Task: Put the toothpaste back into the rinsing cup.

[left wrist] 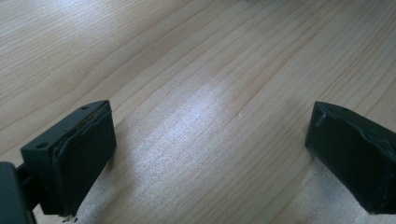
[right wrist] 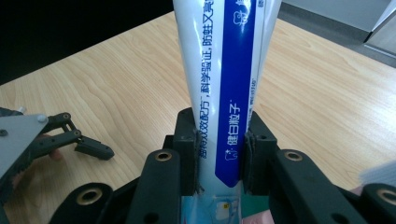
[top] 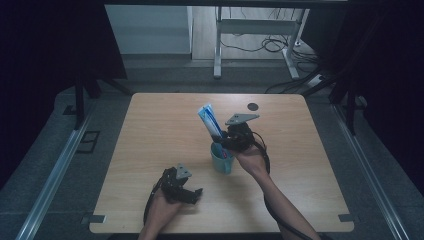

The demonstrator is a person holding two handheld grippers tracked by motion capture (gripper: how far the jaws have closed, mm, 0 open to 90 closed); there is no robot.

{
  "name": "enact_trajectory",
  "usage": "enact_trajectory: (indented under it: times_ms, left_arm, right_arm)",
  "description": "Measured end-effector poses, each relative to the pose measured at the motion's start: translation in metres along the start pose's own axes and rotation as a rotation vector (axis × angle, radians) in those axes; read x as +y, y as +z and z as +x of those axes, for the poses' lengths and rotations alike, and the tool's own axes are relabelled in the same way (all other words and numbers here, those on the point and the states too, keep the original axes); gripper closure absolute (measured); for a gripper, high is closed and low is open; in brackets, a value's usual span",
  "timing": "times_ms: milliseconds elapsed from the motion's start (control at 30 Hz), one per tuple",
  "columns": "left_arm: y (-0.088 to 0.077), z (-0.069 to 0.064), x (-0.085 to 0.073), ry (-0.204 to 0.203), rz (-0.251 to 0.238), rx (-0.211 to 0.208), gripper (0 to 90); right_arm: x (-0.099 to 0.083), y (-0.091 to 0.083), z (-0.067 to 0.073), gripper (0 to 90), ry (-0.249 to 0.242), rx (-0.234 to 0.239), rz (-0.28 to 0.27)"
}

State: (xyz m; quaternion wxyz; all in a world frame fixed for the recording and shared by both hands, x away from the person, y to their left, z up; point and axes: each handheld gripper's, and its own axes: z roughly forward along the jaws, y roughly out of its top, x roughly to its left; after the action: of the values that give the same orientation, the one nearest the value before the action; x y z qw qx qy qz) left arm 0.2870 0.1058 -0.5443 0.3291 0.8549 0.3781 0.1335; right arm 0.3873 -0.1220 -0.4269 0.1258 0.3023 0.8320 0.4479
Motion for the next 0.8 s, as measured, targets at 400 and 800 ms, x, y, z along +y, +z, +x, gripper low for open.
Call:
enact_trajectory:
  times_ms: [400,800]
  left_arm:
    - [0.000,0.000,0.000,-0.002,0.001,-0.001,1.8]
    - [0.000,0.000,0.000,-0.002,0.001,-0.001,1.8]
  right_arm:
    - [-0.014,0.010,-0.001,70.5,0.005,0.002,0.019]
    - [-0.017,0.011,-0.002,68.6,0.015,0.018,0.015]
